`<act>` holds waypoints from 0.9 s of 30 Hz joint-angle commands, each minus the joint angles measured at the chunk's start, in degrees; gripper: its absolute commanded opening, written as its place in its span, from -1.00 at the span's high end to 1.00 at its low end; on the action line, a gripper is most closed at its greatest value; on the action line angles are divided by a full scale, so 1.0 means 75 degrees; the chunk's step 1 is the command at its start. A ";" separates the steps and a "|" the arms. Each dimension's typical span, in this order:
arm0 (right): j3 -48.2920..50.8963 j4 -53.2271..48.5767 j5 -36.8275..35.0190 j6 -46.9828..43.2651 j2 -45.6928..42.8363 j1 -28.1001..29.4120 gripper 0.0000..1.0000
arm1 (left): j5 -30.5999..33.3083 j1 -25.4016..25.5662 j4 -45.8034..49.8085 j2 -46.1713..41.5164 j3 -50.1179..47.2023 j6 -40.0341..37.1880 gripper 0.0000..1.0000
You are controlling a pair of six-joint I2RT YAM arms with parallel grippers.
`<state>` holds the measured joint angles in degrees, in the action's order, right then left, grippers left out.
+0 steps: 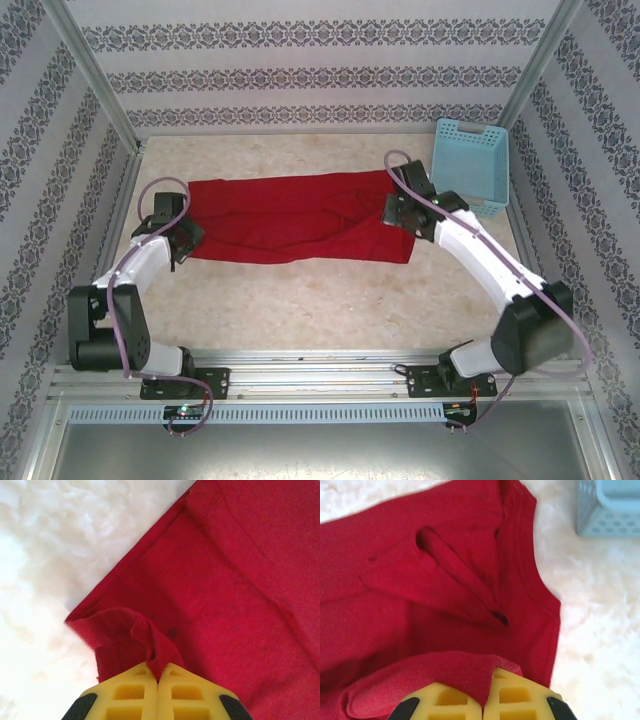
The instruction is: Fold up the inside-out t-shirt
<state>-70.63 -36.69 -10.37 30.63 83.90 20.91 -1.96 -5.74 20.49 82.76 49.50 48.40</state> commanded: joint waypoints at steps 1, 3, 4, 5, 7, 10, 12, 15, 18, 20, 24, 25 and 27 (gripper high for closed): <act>-0.0739 0.0170 -0.0358 -0.0532 0.0827 -0.0203 1.00 | 0.0154 -0.0082 -0.0152 0.0534 0.0558 0.0185 1.00; -0.1184 0.0095 -0.0387 -0.0621 0.1376 -0.0350 1.00 | 0.0233 -0.0089 -0.0095 0.0844 0.0828 0.0195 1.00; -0.1416 0.0075 -0.0390 -0.0648 0.1637 -0.0407 1.00 | 0.0287 -0.0090 -0.0068 0.0982 0.0970 0.0174 1.00; -0.1583 0.0075 -0.0370 -0.0652 0.1829 -0.0454 1.00 | 0.0355 -0.0094 -0.0033 0.1082 0.1078 0.0168 1.00; -0.1878 0.0186 -0.0298 -0.0687 0.2174 -0.0515 1.00 | 0.0522 -0.0108 0.0084 0.1331 0.1379 0.0126 1.00; -0.2357 0.0165 -0.0351 -0.0698 0.2639 -0.0568 1.00 | 0.0589 -0.0206 0.0196 0.1703 0.1739 0.0087 1.00; -0.2668 0.0122 -0.0406 -0.0771 0.2929 -0.0573 1.00 | 0.0589 -0.0292 0.0233 0.1912 0.1923 0.0088 1.00; -0.3070 0.0058 -0.0466 -0.0847 0.3302 -0.0569 1.00 | 0.0553 -0.0415 0.0244 0.2213 0.2192 0.0058 1.00; -0.3274 0.0094 -0.0613 -0.0885 0.3498 -0.0553 1.00 | 0.0577 -0.0454 0.0196 0.2387 0.2336 0.0051 1.00; -0.3291 0.0189 -0.0665 -0.0896 0.3589 -0.0562 1.00 | 0.0552 -0.0454 0.0151 0.2496 0.2413 0.0062 1.00; -0.3497 0.0171 -0.0835 -0.0944 0.3842 -0.0573 1.00 | 0.0458 -0.0465 0.0093 0.2788 0.2607 0.0013 0.99; -0.3536 0.0183 -0.0859 -0.0963 0.3914 -0.0582 1.00 | 0.0431 -0.0468 0.0102 0.2878 0.2700 -0.0029 0.97; -0.3617 0.0216 -0.0897 -0.0991 0.4050 -0.0601 1.00 | 0.0384 -0.0464 0.0137 0.3039 0.2892 -0.0106 0.95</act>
<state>-95.61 -35.31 -14.33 24.38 112.60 16.97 0.43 -8.49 20.60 104.09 68.49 48.47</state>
